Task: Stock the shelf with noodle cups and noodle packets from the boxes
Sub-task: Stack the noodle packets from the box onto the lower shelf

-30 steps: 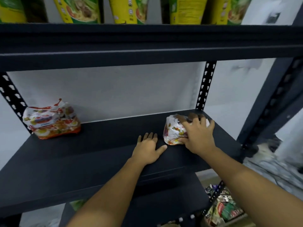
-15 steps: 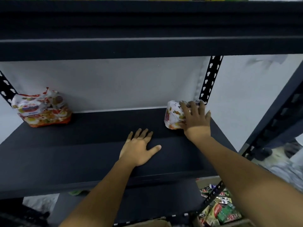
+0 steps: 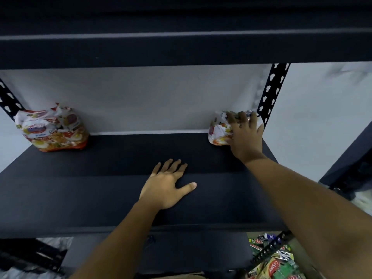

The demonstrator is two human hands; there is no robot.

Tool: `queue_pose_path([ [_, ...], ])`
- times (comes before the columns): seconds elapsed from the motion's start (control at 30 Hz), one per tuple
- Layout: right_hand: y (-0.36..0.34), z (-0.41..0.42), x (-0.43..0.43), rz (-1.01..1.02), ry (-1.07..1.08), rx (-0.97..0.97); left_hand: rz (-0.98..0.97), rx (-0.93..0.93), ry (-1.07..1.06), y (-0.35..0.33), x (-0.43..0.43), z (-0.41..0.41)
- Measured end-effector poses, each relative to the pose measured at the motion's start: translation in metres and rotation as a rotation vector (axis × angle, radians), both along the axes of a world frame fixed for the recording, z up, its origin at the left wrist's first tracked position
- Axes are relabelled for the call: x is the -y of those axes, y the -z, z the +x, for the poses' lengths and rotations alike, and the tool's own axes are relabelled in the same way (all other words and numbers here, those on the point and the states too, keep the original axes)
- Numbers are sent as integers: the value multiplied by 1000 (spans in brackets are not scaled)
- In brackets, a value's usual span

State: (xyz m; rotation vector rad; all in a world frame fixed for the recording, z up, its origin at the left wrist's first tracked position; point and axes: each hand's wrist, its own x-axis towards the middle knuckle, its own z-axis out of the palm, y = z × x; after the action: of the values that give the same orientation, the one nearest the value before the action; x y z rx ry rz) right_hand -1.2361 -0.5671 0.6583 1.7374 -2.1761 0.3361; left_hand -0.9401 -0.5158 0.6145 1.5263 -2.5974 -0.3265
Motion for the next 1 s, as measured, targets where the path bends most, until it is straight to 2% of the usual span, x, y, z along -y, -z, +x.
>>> queue_pose_path([
  [0.53,-19,-16,27,186,-43,48,-35,-8,8,2,1,1],
  [0.6,-21,-11,17,140,-47,61,-43,-13,10,2,1,1],
  [0.73,-12,17,-26,-120,-139,140,-50,-25,15,2,2,1],
  [0.77,-9,27,-40,-121,-158,186,-52,-27,18,2,3,1],
  [0.87,4,60,-86,28,-230,382,-60,-28,19,2,2,0],
  [1.0,17,98,-134,270,-290,439,-79,-27,29,0,-1,0],
])
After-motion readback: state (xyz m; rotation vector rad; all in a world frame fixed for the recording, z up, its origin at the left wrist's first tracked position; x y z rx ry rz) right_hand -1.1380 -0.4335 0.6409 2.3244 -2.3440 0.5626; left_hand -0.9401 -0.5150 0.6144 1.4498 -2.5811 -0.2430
